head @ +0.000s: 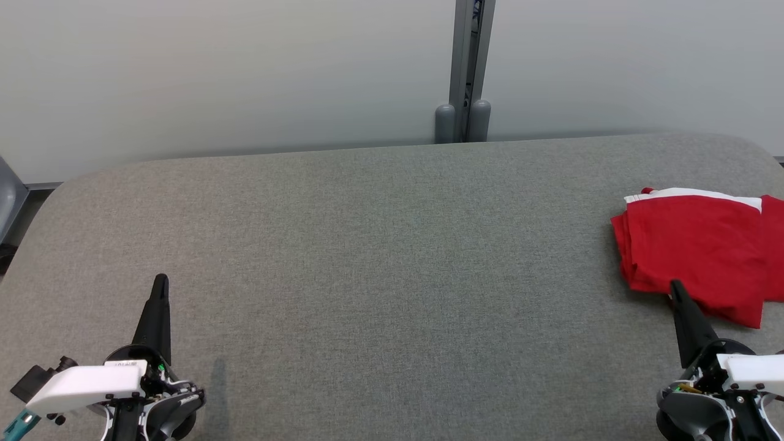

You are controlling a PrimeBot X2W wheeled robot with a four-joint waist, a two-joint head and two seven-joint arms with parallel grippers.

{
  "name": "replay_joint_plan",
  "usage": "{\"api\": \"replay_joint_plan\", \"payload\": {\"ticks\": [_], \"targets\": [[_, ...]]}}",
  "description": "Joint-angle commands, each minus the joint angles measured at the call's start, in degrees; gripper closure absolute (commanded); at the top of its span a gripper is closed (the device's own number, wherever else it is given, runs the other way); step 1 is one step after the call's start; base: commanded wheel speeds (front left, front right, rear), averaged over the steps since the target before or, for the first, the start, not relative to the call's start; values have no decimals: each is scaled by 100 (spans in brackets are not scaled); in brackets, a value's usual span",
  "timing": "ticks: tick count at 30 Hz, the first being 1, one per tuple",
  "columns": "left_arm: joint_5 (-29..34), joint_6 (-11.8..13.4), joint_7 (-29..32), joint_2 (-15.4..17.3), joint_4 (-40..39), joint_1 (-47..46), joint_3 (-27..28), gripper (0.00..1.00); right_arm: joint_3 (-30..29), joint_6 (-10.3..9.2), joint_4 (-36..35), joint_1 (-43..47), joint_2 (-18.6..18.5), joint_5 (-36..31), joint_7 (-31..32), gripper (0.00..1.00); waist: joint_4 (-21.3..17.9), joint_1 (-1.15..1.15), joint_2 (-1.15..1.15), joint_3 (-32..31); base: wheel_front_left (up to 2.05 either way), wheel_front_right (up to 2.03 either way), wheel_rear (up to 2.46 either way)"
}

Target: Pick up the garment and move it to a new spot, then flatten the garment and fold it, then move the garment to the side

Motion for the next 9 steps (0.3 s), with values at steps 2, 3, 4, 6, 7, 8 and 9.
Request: {"api": "replay_joint_plan", "payload": {"ticks": [2, 3, 4, 6, 7, 8, 9], "targets": [[-6, -18, 20, 16, 3, -58, 22, 100, -9, 4, -14, -53, -51, 13, 20, 100, 0, 0, 0, 0, 0, 0, 0], [-6, -18, 20, 16, 3, -58, 22, 100, -9, 4, -14, -53, -51, 13, 20, 100, 0, 0, 0, 0, 0, 0, 0], [-6, -18, 20, 16, 3, -58, 22, 100, -9, 4, -14, -53, -51, 13, 20, 100, 0, 0, 0, 0, 0, 0, 0], [-7, -18, 19, 16, 3, -58, 22, 100, -9, 4, -14, -53, -51, 13, 20, 100, 0, 0, 0, 0, 0, 0, 0], [-7, -18, 19, 16, 3, -58, 22, 100, -9, 4, -14, -53, -51, 13, 20, 100, 0, 0, 0, 0, 0, 0, 0], [-7, -18, 19, 16, 3, -58, 22, 100, -9, 4, -14, -53, -51, 13, 20, 100, 0, 0, 0, 0, 0, 0, 0], [-7, -18, 19, 16, 3, -58, 21, 100, -9, 4, -14, -53, -51, 13, 20, 100, 0, 0, 0, 0, 0, 0, 0]]}}
